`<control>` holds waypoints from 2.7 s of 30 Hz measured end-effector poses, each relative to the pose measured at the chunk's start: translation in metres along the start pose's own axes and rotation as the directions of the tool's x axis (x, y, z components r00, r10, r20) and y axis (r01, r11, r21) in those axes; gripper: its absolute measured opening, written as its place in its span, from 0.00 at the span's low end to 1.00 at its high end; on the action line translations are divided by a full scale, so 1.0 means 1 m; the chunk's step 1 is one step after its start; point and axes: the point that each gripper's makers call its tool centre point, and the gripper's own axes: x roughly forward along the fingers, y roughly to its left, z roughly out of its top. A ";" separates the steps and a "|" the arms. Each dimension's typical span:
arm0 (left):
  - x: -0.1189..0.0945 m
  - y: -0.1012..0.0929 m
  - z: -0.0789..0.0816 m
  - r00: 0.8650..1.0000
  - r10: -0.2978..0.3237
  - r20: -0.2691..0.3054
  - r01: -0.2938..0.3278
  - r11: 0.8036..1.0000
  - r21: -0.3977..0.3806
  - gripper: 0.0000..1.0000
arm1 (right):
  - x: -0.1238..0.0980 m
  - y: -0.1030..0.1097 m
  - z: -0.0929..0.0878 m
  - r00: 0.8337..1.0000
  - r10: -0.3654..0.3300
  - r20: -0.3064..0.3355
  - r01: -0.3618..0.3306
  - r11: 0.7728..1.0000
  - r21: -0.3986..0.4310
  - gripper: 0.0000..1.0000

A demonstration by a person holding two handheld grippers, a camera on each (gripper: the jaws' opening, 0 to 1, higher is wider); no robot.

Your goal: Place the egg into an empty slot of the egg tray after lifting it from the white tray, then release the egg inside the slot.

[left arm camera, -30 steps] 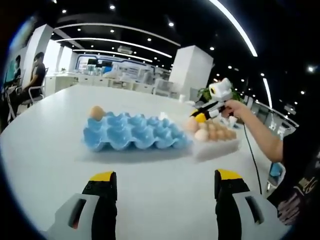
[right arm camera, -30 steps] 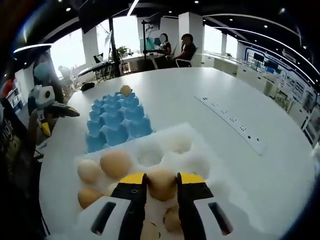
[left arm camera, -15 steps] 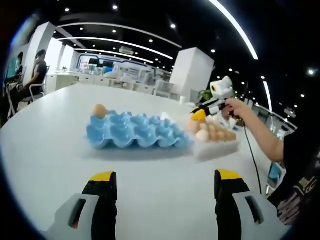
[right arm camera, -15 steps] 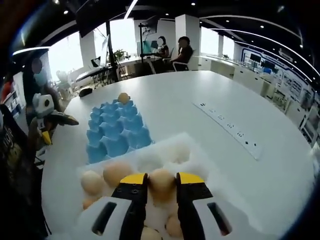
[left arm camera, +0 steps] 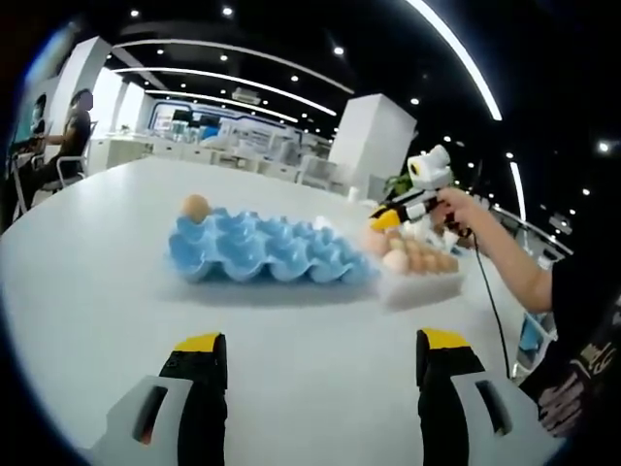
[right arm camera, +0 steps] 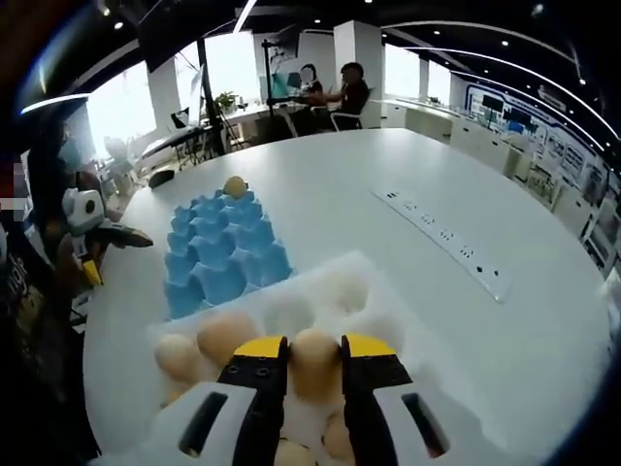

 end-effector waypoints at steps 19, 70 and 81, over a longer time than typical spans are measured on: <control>0.005 -0.007 -0.002 1.000 0.005 -0.007 -0.005 1.000 -0.005 0.81 | 0.003 0.004 -0.023 0.972 -0.030 -0.234 0.010 0.996 -0.085 0.27; -0.008 0.007 0.009 0.994 -0.083 0.076 0.082 0.996 0.020 0.83 | 0.039 0.044 0.071 0.997 0.036 -0.069 -0.042 0.994 -0.097 0.26; -0.008 0.006 0.007 0.994 -0.079 0.074 0.079 0.997 0.011 0.83 | 0.064 0.072 0.114 0.995 0.096 -0.021 -0.098 0.983 -0.158 0.26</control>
